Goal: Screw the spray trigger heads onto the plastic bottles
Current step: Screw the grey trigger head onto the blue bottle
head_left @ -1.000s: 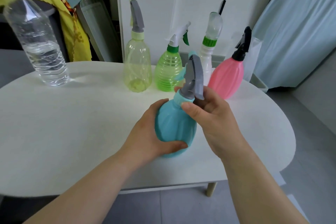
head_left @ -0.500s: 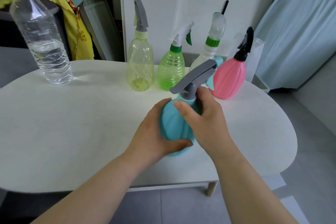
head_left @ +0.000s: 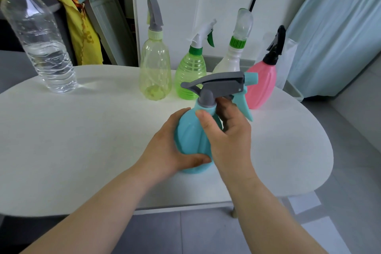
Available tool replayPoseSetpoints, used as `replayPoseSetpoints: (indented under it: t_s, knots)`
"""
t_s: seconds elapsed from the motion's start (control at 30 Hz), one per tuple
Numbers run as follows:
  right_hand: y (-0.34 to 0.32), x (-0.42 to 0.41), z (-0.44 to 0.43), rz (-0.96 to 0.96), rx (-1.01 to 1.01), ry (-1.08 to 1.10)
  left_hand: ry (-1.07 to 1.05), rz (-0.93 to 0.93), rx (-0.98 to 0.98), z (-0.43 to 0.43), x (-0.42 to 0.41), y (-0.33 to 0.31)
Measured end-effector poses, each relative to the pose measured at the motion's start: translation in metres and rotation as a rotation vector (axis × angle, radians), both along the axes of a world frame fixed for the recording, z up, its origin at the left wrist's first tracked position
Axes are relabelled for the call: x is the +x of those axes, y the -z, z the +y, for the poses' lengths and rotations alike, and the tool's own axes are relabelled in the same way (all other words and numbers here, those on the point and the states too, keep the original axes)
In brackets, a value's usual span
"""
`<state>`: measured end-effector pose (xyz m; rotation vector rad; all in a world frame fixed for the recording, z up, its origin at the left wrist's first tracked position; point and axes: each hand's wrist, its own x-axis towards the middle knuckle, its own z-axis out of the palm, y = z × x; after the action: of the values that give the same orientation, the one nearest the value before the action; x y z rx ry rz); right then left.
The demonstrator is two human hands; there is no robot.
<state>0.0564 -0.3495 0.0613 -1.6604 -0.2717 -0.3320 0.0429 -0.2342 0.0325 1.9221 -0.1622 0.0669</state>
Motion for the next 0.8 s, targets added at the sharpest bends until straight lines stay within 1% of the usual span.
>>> replayPoseSetpoints:
  t_s: [0.1, 0.27, 0.37, 0.5, 0.57, 0.63, 0.8]
  knots:
    - [0.000, -0.001, 0.003, -0.018, -0.042, 0.036, -0.002, -0.013, 0.006, -0.001, 0.001, 0.001]
    - [0.003, -0.005, -0.001, 0.027, -0.116, -0.119, 0.031, 0.004, -0.041, 0.004, 0.003, 0.002]
    - [0.004, -0.004, -0.003, 0.046, -0.076, -0.105, 0.043, 0.012, -0.054, 0.005, 0.004, 0.003]
    - [0.002, 0.002, -0.007, 0.070, 0.089, -0.146, 0.056, 0.037, -0.077, 0.007, 0.004, 0.002]
    - [0.003, 0.003, -0.006, 0.028, 0.067, -0.155, 0.066, 0.040, -0.086, 0.006, 0.003, 0.001]
    - [0.003, 0.003, -0.006, 0.039, 0.062, -0.149, 0.078, 0.039, -0.079, 0.006, 0.003, 0.001]
    - [0.000, 0.002, -0.011, 0.086, -0.004, -0.279, 0.109, 0.057, -0.097, 0.008, 0.004, 0.002]
